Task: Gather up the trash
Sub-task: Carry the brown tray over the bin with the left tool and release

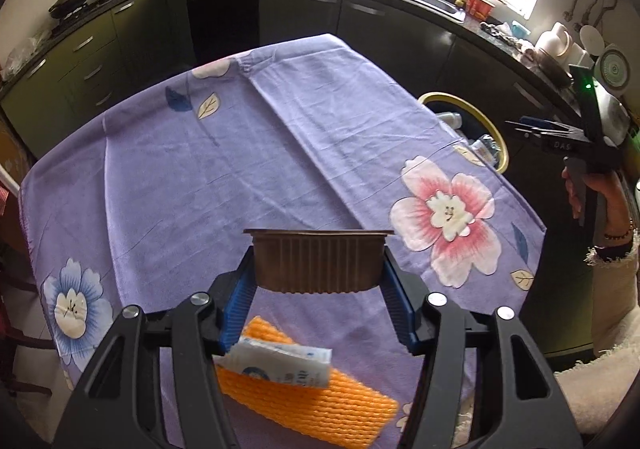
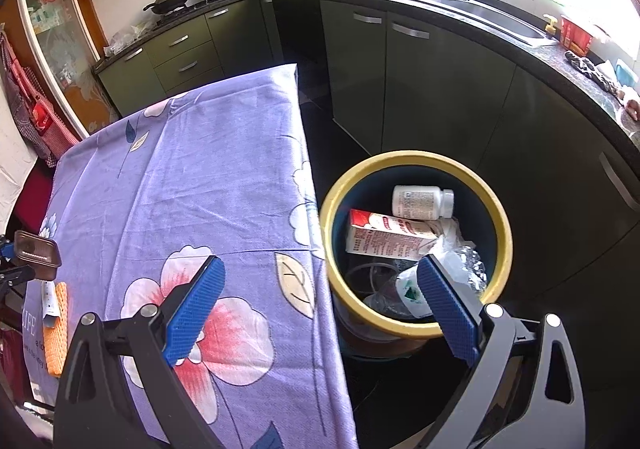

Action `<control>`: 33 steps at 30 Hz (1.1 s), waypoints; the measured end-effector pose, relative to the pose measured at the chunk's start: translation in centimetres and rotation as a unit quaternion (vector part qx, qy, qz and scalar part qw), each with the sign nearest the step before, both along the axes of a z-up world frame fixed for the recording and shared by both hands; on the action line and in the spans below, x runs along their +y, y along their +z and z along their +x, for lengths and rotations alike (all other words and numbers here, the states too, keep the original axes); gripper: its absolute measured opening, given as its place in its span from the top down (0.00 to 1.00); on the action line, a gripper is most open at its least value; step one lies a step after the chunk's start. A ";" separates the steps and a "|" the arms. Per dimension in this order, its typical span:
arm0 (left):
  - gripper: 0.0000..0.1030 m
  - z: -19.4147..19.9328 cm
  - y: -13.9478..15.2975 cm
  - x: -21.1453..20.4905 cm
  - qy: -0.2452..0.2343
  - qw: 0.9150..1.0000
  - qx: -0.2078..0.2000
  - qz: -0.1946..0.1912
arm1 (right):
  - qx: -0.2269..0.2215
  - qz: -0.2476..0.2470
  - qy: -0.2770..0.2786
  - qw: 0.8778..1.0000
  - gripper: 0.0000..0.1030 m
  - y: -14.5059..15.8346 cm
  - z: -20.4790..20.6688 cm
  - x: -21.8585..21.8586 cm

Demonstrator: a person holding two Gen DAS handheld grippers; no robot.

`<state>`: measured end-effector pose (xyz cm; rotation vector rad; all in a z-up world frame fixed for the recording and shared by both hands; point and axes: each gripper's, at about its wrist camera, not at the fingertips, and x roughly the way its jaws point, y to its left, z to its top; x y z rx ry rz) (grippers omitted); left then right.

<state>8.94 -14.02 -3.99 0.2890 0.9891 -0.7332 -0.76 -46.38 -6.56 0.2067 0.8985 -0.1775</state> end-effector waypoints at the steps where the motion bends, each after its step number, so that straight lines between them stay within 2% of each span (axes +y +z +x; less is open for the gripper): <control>1: 0.45 0.0 0.5 -1.0 -0.014 1.000 -0.001 -0.003 | -0.001 -0.002 -0.004 1.000 0.07 0.1 -0.2 -0.4; 9: 0.45 -0.4 1.8 -12.4 -0.124 0.992 0.009 -0.011 | -0.023 0.007 -0.052 0.998 0.07 0.9 -3.6 -5.6; 14: 0.45 -0.4 0.7 -21.2 -0.182 0.983 0.035 -0.015 | -0.038 0.007 -0.078 0.996 0.07 1.0 -5.4 -8.9; 16: 0.45 -0.4 -0.1 -25.1 -0.200 0.979 0.033 -0.007 | -0.041 -0.004 -0.088 0.995 0.07 1.1 -6.1 -10.0; 18: 0.45 -0.1 -1.0 -28.6 -0.216 0.976 0.027 0.005 | -0.043 -0.018 -0.101 0.994 0.07 1.1 -6.9 -11.3; 21: 0.43 1.2 -2.7 -33.1 -0.220 0.975 0.041 0.009 | -0.040 -0.017 -0.116 0.992 0.07 0.9 -8.3 -13.1; 24: 0.33 3.4 -4.8 -36.9 -0.204 0.978 0.042 0.003 | -0.033 -0.015 -0.129 0.991 0.07 0.5 -9.5 -14.4; 26: 0.33 4.3 -5.3 -37.9 -0.191 0.981 0.030 0.007 | -0.028 -0.014 -0.133 0.991 0.07 0.3 -10.1 -14.6; 28: 0.33 4.6 -4.6 -36.8 -0.179 0.983 0.034 -0.007 | -0.022 -0.017 -0.131 0.991 0.07 0.1 -10.6 -14.5; 31: 0.32 4.1 -2.3 -32.5 -0.168 0.985 0.033 -0.037 | -0.019 -0.019 -0.122 0.992 0.07 0.0 -10.9 -13.9; 33: 0.23 3.4 -0.3 -28.8 -0.156 0.986 0.010 -0.055 | -0.019 -0.017 -0.110 0.994 0.07 0.0 -10.4 -13.0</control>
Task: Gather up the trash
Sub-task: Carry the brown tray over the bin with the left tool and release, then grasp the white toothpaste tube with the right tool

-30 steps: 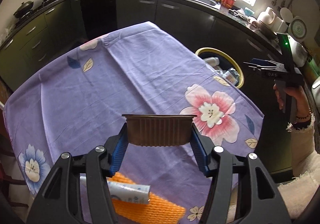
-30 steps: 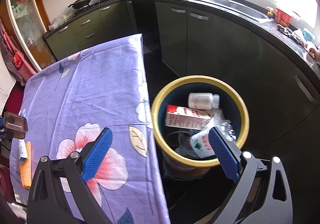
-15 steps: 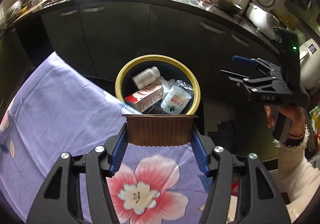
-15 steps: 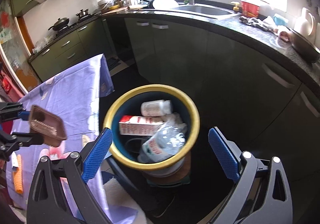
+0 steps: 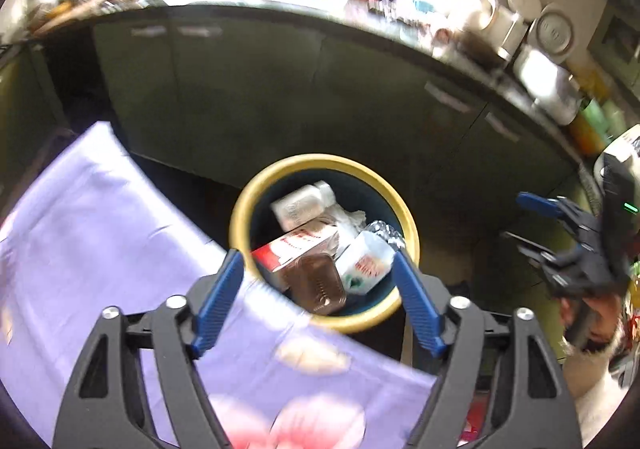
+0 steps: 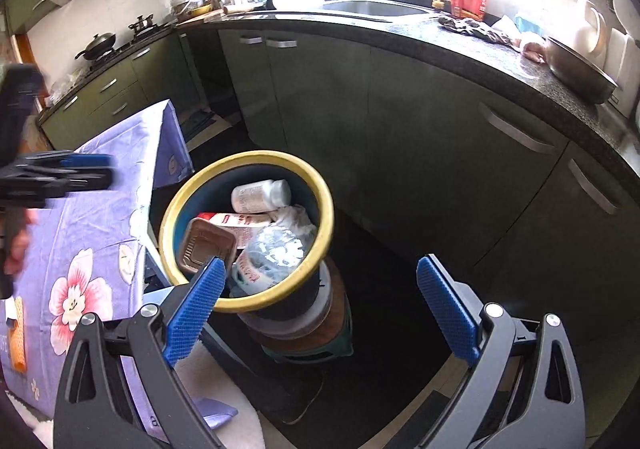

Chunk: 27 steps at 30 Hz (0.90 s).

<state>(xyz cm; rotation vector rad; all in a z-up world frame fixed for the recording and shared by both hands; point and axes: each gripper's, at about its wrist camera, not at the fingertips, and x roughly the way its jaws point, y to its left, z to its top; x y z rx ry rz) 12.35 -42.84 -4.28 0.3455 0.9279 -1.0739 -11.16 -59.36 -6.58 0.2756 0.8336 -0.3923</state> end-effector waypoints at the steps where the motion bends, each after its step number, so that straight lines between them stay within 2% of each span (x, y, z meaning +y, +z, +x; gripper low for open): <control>1: 0.21 -0.5 1.0 2.2 0.009 1.000 -0.014 -0.009 | 0.000 0.001 0.007 1.000 0.07 0.0 0.3 0.5; 4: 0.14 -1.9 3.9 10.1 0.051 0.997 -0.048 -0.043 | 0.000 0.001 0.049 0.999 0.07 0.1 1.9 3.5; 7: 0.07 -2.9 6.0 18.1 0.114 0.988 -0.073 -0.070 | 0.004 0.012 0.107 0.994 0.07 0.0 3.8 7.1; 10: 0.06 -3.7 7.2 26.0 0.200 0.971 -0.102 -0.080 | 0.013 0.005 0.171 0.985 0.07 0.0 5.9 11.8; 13: 0.06 -4.9 7.2 32.5 0.276 0.951 -0.120 -0.077 | 0.013 0.010 0.236 0.972 0.07 0.2 7.7 16.9; 16: 0.06 -6.2 6.5 37.0 0.316 0.937 -0.122 -0.082 | 0.014 0.027 0.298 0.954 0.10 0.3 9.4 22.2; 19: 0.06 -7.6 5.3 39.7 0.339 0.929 -0.134 -0.073 | 0.019 0.065 0.373 0.925 0.25 0.4 10.6 27.8; 21: 0.06 -8.1 4.5 41.2 0.348 0.925 -0.141 -0.061 | 0.026 0.084 0.413 0.906 0.37 0.3 11.1 31.1; 22: 0.06 -8.3 4.2 42.0 0.352 0.924 -0.142 -0.056 | 0.031 0.093 0.437 0.894 0.40 0.1 11.3 32.9; 24: 0.06 -8.6 3.5 43.1 0.357 0.922 -0.139 -0.054 | 0.046 0.107 0.466 0.877 0.55 -0.3 12.0 35.9; 27: 0.06 -8.9 2.9 45.1 0.370 0.918 -0.133 -0.061 | 0.073 0.103 0.498 0.858 0.58 -1.6 12.9 40.2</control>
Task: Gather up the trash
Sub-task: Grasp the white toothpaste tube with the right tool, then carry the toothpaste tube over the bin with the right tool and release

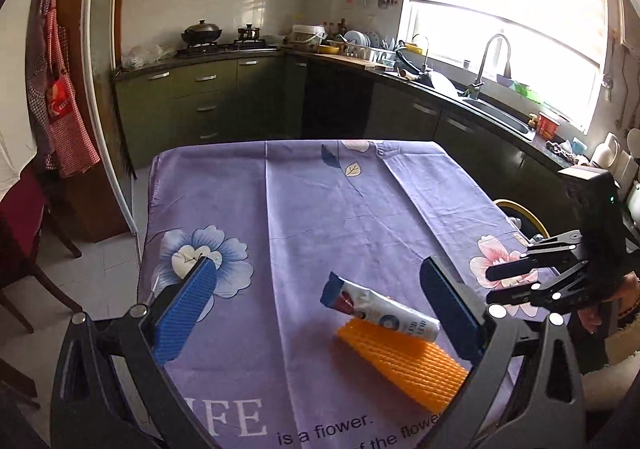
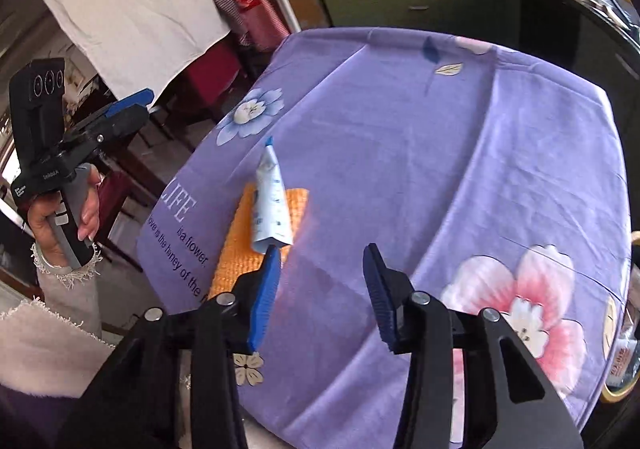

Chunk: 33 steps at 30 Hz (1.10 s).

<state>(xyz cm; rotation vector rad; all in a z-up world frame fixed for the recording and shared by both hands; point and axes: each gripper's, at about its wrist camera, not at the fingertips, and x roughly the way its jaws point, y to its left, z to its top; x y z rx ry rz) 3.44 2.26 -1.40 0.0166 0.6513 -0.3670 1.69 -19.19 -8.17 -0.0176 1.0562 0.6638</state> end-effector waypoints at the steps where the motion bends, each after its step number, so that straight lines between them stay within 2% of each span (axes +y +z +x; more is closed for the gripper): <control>1: 0.06 -0.1 -0.2 0.6 0.003 1.000 0.001 -0.005 | 0.006 -0.006 0.012 1.000 0.58 -0.4 0.1 1.4; 9: 0.06 -0.3 -1.7 3.1 0.006 0.999 0.017 -0.032 | 0.024 -0.048 0.046 0.998 0.57 -2.9 1.7 6.8; 17: 0.06 -0.1 -3.3 3.4 -0.003 0.999 0.031 -0.037 | 0.032 -0.076 0.042 0.996 0.57 -3.8 2.5 7.5; 19: 0.06 0.0 -3.5 3.3 -0.005 0.999 0.035 -0.038 | 0.034 -0.073 0.043 0.996 0.65 -3.9 2.4 7.5; 20: 0.06 0.1 -3.6 3.3 -0.006 0.999 0.037 -0.038 | 0.036 -0.073 0.044 0.996 0.75 -3.9 2.5 7.6; 21: 0.06 0.1 -3.6 3.2 -0.006 0.999 0.038 -0.037 | 0.036 -0.071 0.043 0.996 0.76 -3.9 2.4 7.5; 23: 0.06 0.1 -3.7 3.1 -0.007 0.999 0.038 -0.036 | 0.035 -0.067 0.043 0.996 0.85 -3.8 2.3 7.4; 28: 0.06 0.3 -3.8 2.7 -0.010 0.998 0.044 -0.034 | 0.024 -0.048 0.030 0.998 0.85 -2.2 1.9 5.7; 33: 0.06 0.1 -3.5 1.5 -0.029 0.998 0.045 -0.029 | 0.002 -0.020 -0.015 1.000 0.85 0.0 1.2 1.7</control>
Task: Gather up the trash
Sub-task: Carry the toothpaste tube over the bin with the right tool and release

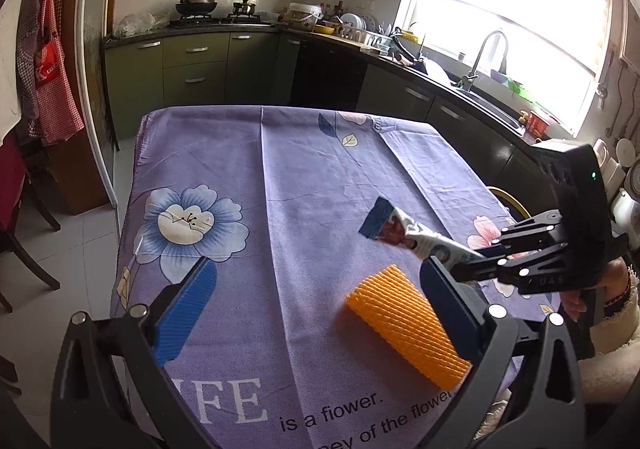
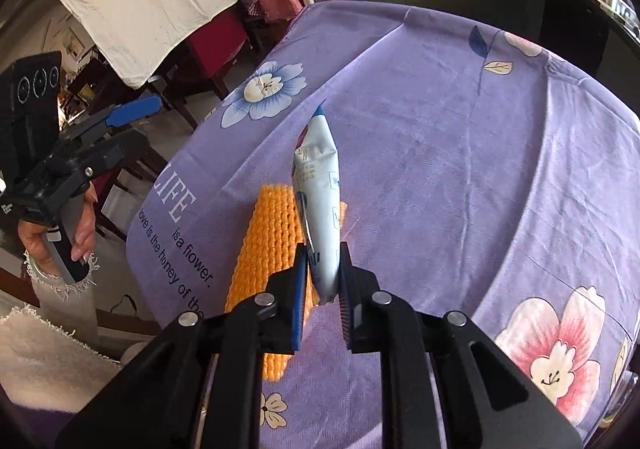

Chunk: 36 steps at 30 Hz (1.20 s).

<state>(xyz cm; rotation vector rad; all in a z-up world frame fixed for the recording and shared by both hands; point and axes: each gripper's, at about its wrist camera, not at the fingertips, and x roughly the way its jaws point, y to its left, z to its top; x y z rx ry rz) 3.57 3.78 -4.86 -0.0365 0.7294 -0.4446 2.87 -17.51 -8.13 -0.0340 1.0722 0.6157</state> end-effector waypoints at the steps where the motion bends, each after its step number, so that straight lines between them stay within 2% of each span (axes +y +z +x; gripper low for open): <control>1: 0.06 0.0 0.1 -0.4 -0.005 1.000 -0.001 0.001 | -0.006 0.002 -0.017 1.000 0.85 0.5 -0.2 -1.3; 4: 0.06 0.1 0.1 -1.5 -0.019 1.000 0.001 0.002 | -0.021 0.003 -0.092 0.996 0.85 1.9 -0.7 -7.5; 7: 0.06 0.3 0.0 -2.8 -0.033 0.999 0.006 0.001 | -0.028 -0.016 -0.183 0.983 0.85 2.5 -1.4 -14.7; 12: 0.06 0.6 -0.2 -4.5 -0.048 0.999 0.015 0.000 | -0.015 -0.070 -0.341 0.937 0.85 1.3 -2.0 -27.7; 18: 0.06 0.5 -0.1 -6.4 -0.065 0.998 0.017 0.011 | 0.043 -0.107 -0.430 0.895 0.84 -3.6 0.6 -36.7; 21: 0.06 0.2 0.1 -7.6 -0.073 0.997 0.019 0.026 | 0.055 -0.115 -0.456 0.881 0.62 -5.4 1.8 -38.9; 22: 0.06 0.1 0.1 -7.9 -0.074 0.997 0.020 0.032 | 0.048 -0.123 -0.462 0.877 0.59 -5.3 1.8 -39.0; 25: 0.06 -0.3 0.3 -8.6 -0.081 0.996 0.028 0.035 | 0.007 -0.105 -0.459 0.882 0.53 -3.6 0.2 -38.0; 29: 0.06 -0.4 -0.2 -9.5 -0.098 0.993 0.051 0.038 | -0.030 -0.080 -0.433 0.897 0.49 -1.2 -2.8 -35.7; 33: 0.06 -0.2 -1.7 -10.7 -0.091 0.989 0.098 0.065 | -0.055 -0.077 -0.413 0.906 0.48 0.6 -4.3 -33.7; 36: 0.06 0.0 -3.1 -11.3 -0.072 0.985 0.144 0.063 | -0.069 -0.071 -0.395 0.913 0.46 1.7 -4.5 -32.5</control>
